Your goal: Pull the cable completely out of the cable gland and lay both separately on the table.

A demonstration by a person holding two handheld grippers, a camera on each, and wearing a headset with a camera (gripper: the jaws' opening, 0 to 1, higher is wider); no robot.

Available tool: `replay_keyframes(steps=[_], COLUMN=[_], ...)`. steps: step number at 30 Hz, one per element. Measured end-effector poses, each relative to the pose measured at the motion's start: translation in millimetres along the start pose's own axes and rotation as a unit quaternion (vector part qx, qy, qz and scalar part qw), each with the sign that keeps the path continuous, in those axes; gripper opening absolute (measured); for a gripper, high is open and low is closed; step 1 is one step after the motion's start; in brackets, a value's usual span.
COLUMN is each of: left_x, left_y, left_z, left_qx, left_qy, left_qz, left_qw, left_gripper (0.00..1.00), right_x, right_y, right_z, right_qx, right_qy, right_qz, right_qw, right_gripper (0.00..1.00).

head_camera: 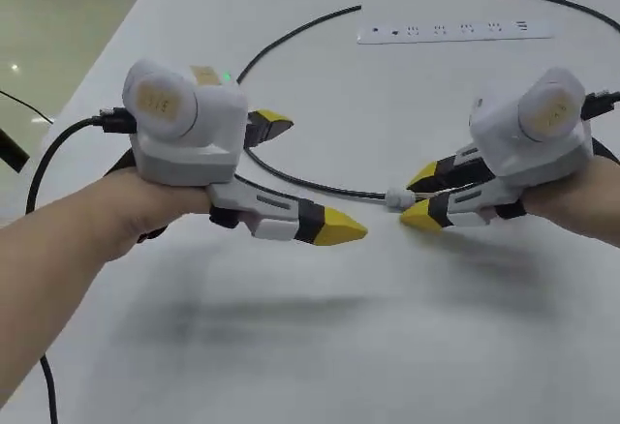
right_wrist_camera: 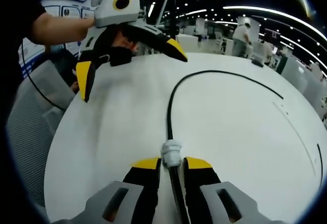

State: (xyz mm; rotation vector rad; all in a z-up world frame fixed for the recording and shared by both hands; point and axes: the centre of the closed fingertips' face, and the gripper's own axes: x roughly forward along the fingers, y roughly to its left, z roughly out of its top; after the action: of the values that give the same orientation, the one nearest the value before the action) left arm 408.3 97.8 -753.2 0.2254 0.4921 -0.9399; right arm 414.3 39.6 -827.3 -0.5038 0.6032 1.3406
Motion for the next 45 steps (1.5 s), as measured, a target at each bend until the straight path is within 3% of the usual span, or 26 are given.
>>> replay_keyframes(steps=[5,8,11,14,17,19,22,25,26,27,30,31,33,34,41,45], left_x=[1.8,2.8,1.2,2.3,5.9,4.6,3.1,3.5,2.9,1.8,3.1,2.3,1.0,-1.9,-3.5,-5.5], left_y=[-3.6,-11.6,-26.5,-38.8,-55.6,-82.2,-99.3,-113.9,-118.9,-127.3,-138.7,-143.1,-150.1,-158.2,-167.8,-170.9], left_z=[0.5,0.8,12.2,15.2,15.5,25.8,38.1,43.8,47.1,46.0,41.6,42.0,44.8,49.2,54.5,55.3], left_qx=[-0.005,-0.008,-0.013,-0.035,-0.036,-0.061,-0.078,-0.079,-0.091,-0.104,-0.088,-0.089,-0.086,-0.092,-0.107,-0.111], left_qy=[-0.003,-0.006,-0.042,-0.049,-0.046,-0.066,-0.091,-0.098,-0.106,-0.099,-0.082,-0.081,-0.085,-0.092,-0.082,-0.078], left_qz=[-0.005,-0.013,-0.033,-0.048,-0.069,-0.115,-0.142,-0.16,-0.17,-0.187,-0.193,-0.201,-0.205,-0.221,-0.228,-0.229], left_qw=[1.0,0.9999,0.9985,0.997,0.9959,0.9893,0.9826,0.9791,0.9756,0.9718,0.9738,0.9723,0.9712,0.9665,0.9642,0.964], left_gripper=[1.0,1.0,1.0,1.0,0.96,0.88,0.74,0.73,0.73,0.7,0.53,0.48,0.46,0.44,0.21,0.16], right_x=[1.4,-0.9,-9.0,-25.3,-43.0,-54.7,-77.1,-93.3,-96.4,-101.6,-110.3,-112.6,-116.7,-119.2,-128.1,-133.4], right_y=[-0.5,4.2,16.5,34.3,52.5,63.6,80.7,92.8,95.2,97.9,103.3,104.7,106.8,109.0,126.7,132.8], right_z=[0.2,0.5,4.4,11.2,23.6,29.1,37.6,41.4,41.8,43.2,44.6,44.5,44.3,44.3,45.5,46.5], right_qx=[0.003,0.009,0.027,0.02,0.008,-0.016,-0.072,-0.076,-0.077,-0.082,-0.08,-0.08,-0.091,-0.098,-0.105,-0.11], right_qy=[-0.003,-0.005,-0.02,-0.026,-0.04,-0.045,-0.047,-0.056,-0.057,-0.062,-0.067,-0.068,-0.068,-0.068,-0.073,-0.077], right_qz=[0.006,0.012,0.033,0.055,0.064,0.063,0.051,0.048,0.048,0.043,0.04,0.038,0.028,0.025,0.03,0.028], right_qw=[1.0,0.9999,0.9989,0.9979,0.9971,0.9969,0.995,0.9944,0.9942,0.9937,0.9937,0.9937,0.9931,0.9926,0.9914,0.9906], right_gripper=[0.08,0.08,0.08,0.08,0.07,0.07,0.07,0.07,0.07,0.07,0.07,0.07,0.07,0.07,0.07,0.07])
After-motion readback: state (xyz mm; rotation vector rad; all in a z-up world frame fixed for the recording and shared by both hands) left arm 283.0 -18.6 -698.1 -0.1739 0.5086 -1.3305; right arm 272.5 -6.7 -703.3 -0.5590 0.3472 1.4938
